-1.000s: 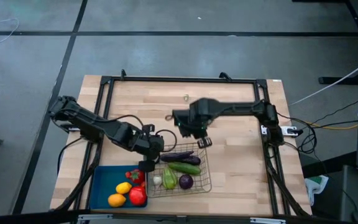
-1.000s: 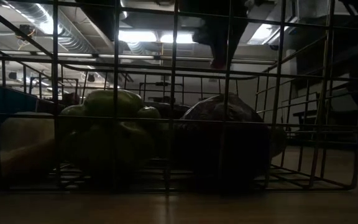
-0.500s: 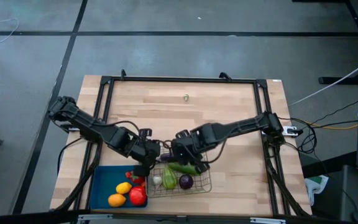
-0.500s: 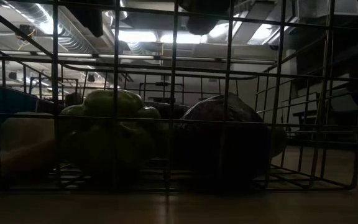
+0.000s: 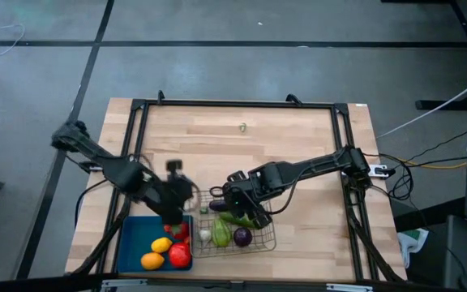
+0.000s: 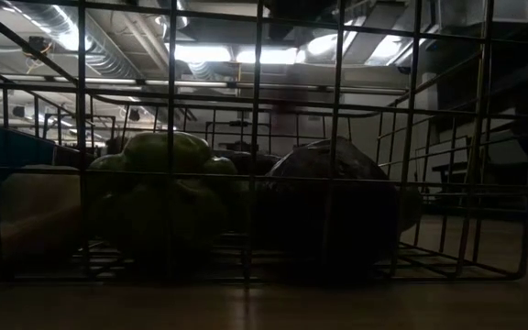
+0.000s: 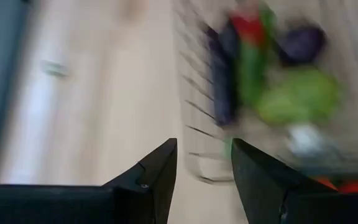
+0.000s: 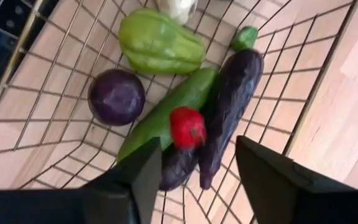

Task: Sort produce into baskets
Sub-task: Put the red bell pepper into the gold wire basket, then put the green mushroom into the gold wire basket

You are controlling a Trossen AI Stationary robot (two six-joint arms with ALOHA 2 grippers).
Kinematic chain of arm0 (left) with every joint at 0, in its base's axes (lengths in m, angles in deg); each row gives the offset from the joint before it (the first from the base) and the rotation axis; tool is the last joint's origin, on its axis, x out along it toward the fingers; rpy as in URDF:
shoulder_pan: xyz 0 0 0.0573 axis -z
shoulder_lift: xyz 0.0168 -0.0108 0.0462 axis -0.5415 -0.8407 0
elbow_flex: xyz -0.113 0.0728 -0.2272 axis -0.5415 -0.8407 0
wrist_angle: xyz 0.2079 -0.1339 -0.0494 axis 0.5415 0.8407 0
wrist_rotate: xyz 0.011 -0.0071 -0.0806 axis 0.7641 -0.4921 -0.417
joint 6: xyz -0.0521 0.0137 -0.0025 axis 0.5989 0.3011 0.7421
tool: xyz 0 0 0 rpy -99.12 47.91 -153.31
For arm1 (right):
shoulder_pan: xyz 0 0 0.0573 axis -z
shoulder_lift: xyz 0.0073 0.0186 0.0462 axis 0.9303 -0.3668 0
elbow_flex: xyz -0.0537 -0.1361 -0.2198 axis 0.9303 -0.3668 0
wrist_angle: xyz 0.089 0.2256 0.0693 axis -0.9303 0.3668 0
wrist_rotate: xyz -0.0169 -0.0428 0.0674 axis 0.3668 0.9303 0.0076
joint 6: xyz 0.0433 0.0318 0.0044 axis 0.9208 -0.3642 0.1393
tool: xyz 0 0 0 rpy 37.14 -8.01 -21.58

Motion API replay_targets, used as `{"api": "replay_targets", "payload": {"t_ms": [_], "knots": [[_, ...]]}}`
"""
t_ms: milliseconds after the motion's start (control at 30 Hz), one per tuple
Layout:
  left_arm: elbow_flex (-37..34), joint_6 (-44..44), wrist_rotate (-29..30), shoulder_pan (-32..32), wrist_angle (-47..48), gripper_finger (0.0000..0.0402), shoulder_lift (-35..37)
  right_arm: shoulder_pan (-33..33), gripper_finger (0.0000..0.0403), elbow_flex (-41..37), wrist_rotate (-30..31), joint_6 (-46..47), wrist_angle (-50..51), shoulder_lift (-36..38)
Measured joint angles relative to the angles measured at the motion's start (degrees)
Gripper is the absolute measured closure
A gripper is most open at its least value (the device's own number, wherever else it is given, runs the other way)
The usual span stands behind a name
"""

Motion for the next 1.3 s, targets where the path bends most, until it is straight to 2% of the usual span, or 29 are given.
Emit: {"api": "replay_targets", "payload": {"t_ms": [67,133,300,567,700,800,933,1167,1300], "knots": [[-1.6,1.7,6.8,0.9,0.1,0.0254,4.2,0.0,0.0187,0.0,0.0,0.0,-0.7,0.0],[-4.4,3.7,10.7,1.4,-0.7,0.0254,8.8,0.0,0.0174,0.0,0.0,-0.4,-0.6,0.0],[-15.5,5.6,11.0,3.1,-6.9,0.0254,20.9,1.0,0.0162,1.0,3.0,-1.8,-0.2,-0.1],[-37.3,-4.9,11.7,1.7,-31.5,0.0254,39.5,6.3,0.0164,12.5,4.1,-5.5,9.7,-0.1],[-45.4,-12.0,11.8,-1.3,-41.1,0.0254,47.4,11.8,0.0164,15.3,4.1,-6.7,10.6,0.0],[-50.2,-15.3,11.9,-3.9,-44.1,0.0254,53.5,16.9,0.0164,14.9,3.6,-8.2,10.5,0.0],[-55.6,-16.1,11.9,-7.3,-44.9,0.0254,62.1,24.5,0.0165,12.6,1.6,-9.6,9.7,0.0],[-62.7,-13.9,11.8,-10.8,-46.4,0.0254,75.1,37.4,0.0165,11.2,1.6,-13.1,9.3,-0.1],[-65.3,-18.4,11.8,-10.9,-48.1,0.0254,80.1,43.5,0.0165,11.2,1.5,-17.4,9.5,0.0]]}}
